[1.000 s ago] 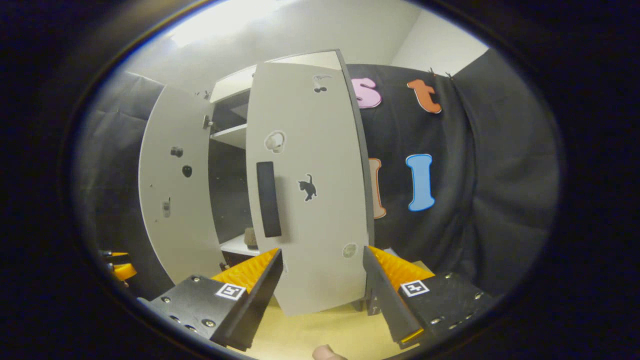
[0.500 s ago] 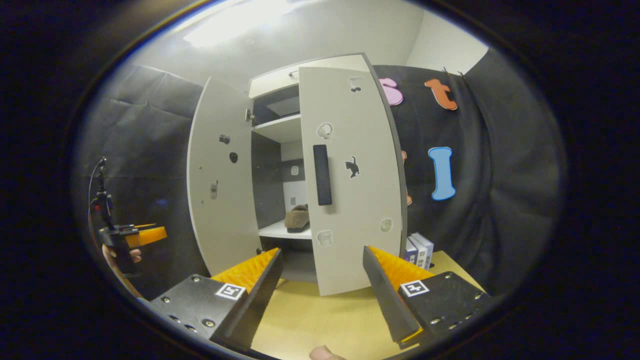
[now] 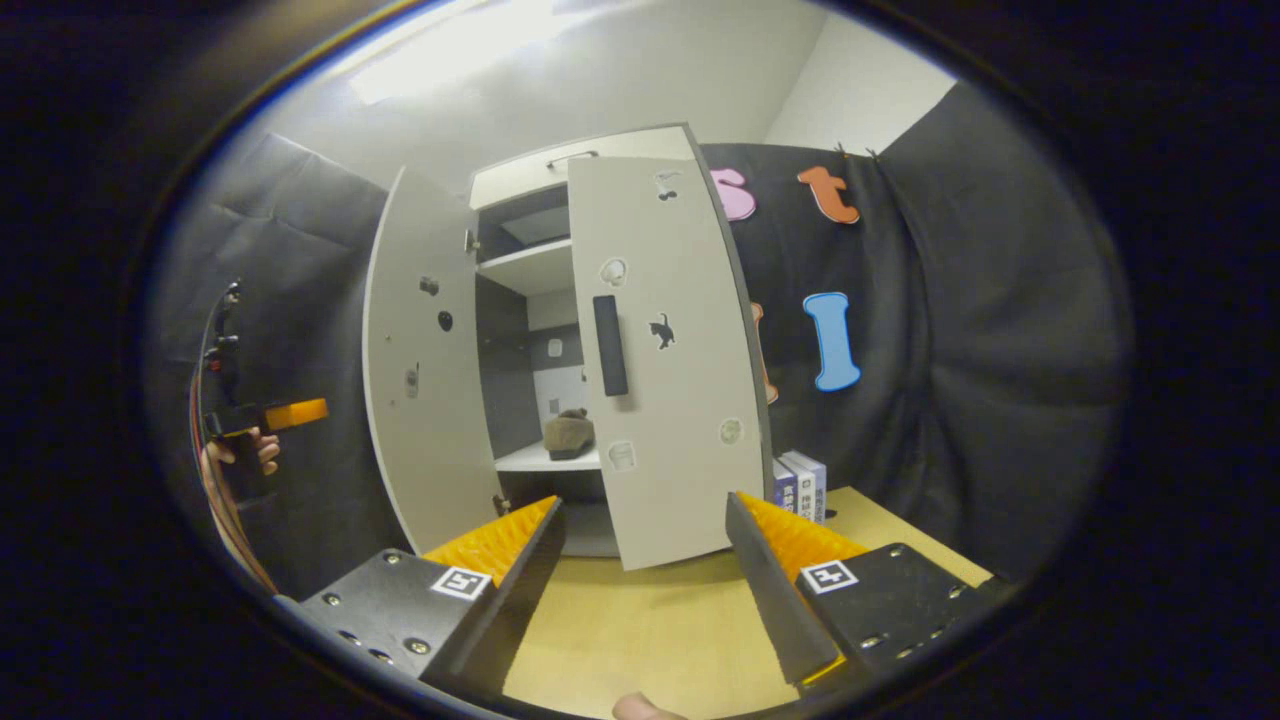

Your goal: Grab one shoe with the right hand and put it into the shoe cabinet, grab the other shoe with the left hand and put it into the shoe cabinet; then close the right door with the right hand and the left door with the left hand.

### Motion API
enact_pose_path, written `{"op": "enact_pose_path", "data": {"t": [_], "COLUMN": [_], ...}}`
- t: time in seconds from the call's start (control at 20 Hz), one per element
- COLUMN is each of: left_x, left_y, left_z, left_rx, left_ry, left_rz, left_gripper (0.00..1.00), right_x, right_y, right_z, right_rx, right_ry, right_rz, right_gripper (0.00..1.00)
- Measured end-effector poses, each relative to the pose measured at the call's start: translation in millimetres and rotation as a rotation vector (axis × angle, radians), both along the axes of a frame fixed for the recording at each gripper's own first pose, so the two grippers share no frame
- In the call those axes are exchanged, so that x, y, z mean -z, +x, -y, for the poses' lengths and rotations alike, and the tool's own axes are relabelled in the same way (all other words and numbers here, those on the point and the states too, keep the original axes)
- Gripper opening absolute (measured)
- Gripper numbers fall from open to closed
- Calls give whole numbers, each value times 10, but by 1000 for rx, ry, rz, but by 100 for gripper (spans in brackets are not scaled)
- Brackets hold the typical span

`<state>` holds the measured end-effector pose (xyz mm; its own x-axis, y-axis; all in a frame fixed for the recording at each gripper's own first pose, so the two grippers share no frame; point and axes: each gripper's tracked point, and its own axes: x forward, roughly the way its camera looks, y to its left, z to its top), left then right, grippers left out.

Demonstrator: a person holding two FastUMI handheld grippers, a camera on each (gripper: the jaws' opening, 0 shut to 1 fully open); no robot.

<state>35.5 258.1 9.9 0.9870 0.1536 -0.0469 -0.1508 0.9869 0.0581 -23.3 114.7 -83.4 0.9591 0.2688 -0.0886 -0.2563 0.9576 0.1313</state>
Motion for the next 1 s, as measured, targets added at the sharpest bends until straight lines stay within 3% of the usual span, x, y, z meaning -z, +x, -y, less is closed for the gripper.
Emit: {"op": "enact_pose_path", "data": {"t": [0.25, 0.55, 0.8, 1.0], "left_x": [47, 105, 163, 193], "left_y": [336, 651, 637, 640], "left_z": [-31, 179, 245, 413], "left_rx": [31, 89, 57, 73], "left_ry": [-40, -18, -9, -53], "left_rz": [-43, -99, -159, -167], "left_gripper": [96, 96, 88, 89], "right_x": [28, 31, -24, 19], "right_y": [-4, 3, -98, -132], "right_z": [98, 165, 82, 55], "right_rx": [16, 24, -4, -9], "right_ry": [-32, -10, -19, -41], "right_rz": [0, -5, 16, 17], "right_gripper": [97, 96, 96, 97]}}
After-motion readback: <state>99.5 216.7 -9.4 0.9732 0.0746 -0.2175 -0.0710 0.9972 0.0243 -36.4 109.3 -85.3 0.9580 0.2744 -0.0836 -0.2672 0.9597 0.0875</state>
